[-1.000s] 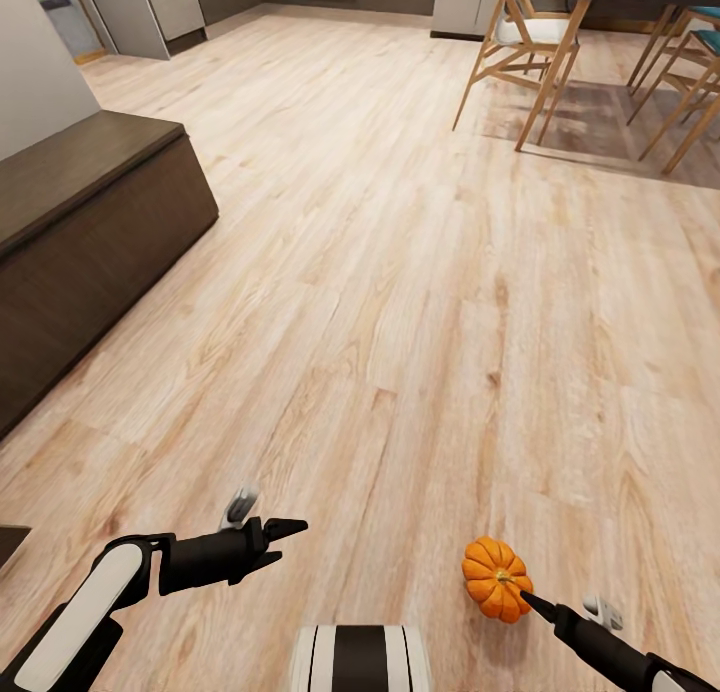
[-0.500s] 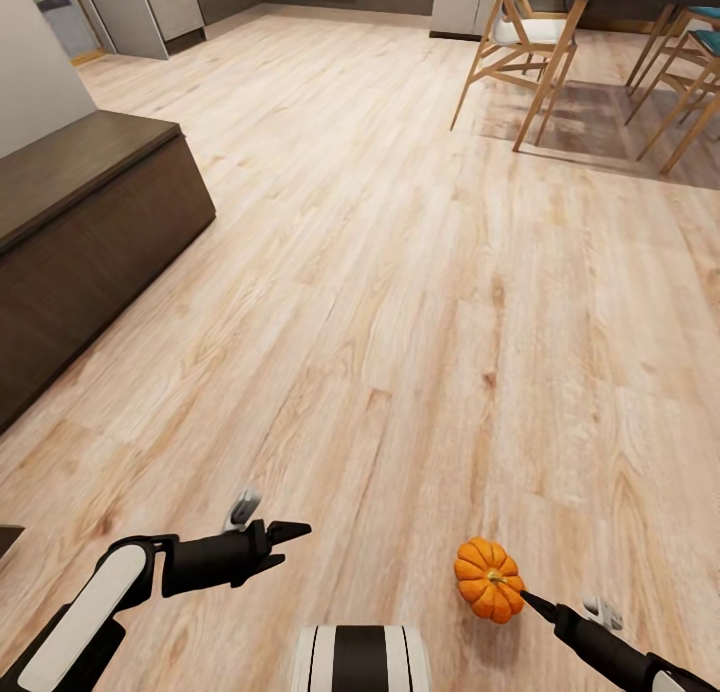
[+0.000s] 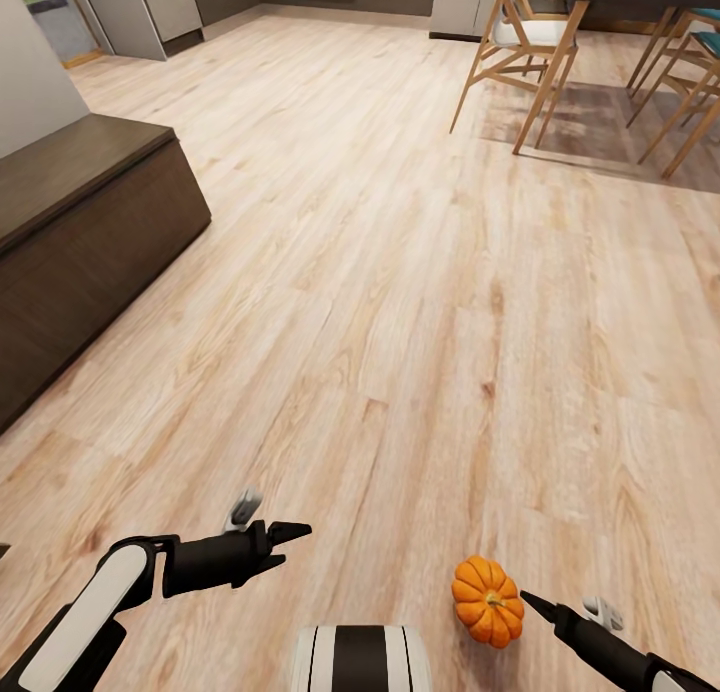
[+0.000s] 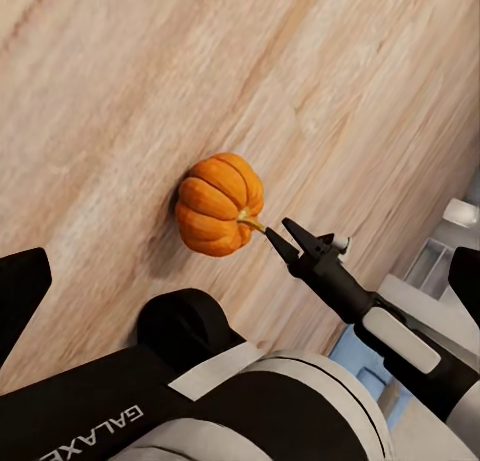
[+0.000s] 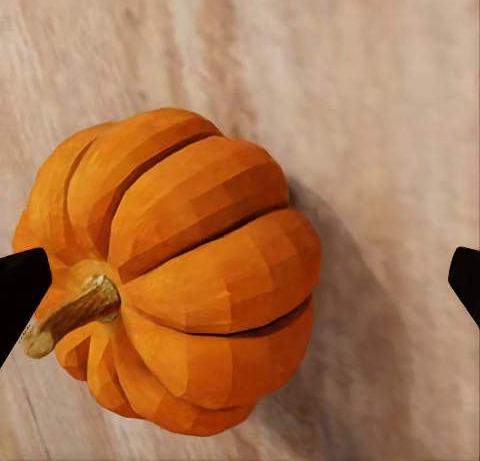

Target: Place each of the two pumpkins and all three candles from the living room inside a cabinet in the living room (use any cabinet), then make sure every cabinet is closed, and position the cauldron so it is next to a table in the living room.

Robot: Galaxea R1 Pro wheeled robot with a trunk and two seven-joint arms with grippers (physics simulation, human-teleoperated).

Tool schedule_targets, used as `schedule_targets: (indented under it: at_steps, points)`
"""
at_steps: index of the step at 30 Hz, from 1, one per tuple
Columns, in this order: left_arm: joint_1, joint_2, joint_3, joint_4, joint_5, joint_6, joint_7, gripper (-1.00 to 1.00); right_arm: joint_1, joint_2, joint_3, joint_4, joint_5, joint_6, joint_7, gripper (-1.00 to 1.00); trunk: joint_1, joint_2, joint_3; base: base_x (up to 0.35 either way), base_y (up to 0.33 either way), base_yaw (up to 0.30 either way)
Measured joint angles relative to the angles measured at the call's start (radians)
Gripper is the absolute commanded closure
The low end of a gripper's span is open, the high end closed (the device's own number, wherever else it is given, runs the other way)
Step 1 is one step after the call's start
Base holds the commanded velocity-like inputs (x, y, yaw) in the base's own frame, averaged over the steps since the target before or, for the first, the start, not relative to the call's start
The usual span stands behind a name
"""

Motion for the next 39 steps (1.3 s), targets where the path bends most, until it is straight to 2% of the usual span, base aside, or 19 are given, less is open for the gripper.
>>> schedule_targets:
  at_steps: [7,24,26,29,31,39]
  points:
    - [0.000,0.000,0.003,0.000,0.000,0.000,0.000,-1.00,0.000,0.000,0.000,0.000,0.000,0.000,0.000,-1.00,0.000,0.000,0.000,0.005,0.000,0.000]
    - [0.000,0.001,0.004,0.000,0.001,0.001,-0.001,-1.00,0.000,0.000,0.002,-0.010,0.002,-0.002,0.003,-1.00,0.008,-0.004,-0.066,0.000,0.000,0.000]
    - [0.000,0.001,0.004,0.000,0.001,0.001,-0.001,-1.00,0.000,-0.001,0.001,-0.011,0.003,-0.007,0.019,-1.00,0.009,-0.004,-0.073,0.000,0.000,0.000]
    - [0.000,0.001,0.004,0.000,0.001,0.001,-0.002,-1.00,0.000,-0.001,-0.001,-0.005,0.002,-0.022,0.088,-1.00,0.010,-0.005,-0.085,0.000,0.000,0.000]
    - [0.000,0.001,0.004,0.000,0.002,0.001,-0.002,-1.00,0.000,-0.001,-0.002,-0.002,0.001,-0.025,0.106,-1.00,0.010,-0.005,-0.085,0.000,0.000,0.000]
    - [0.000,0.001,0.002,-0.001,0.002,0.001,-0.002,-1.00,0.000,-0.001,-0.003,0.001,0.000,-0.028,0.119,-1.00,0.010,-0.005,-0.085,0.000,0.000,0.000]
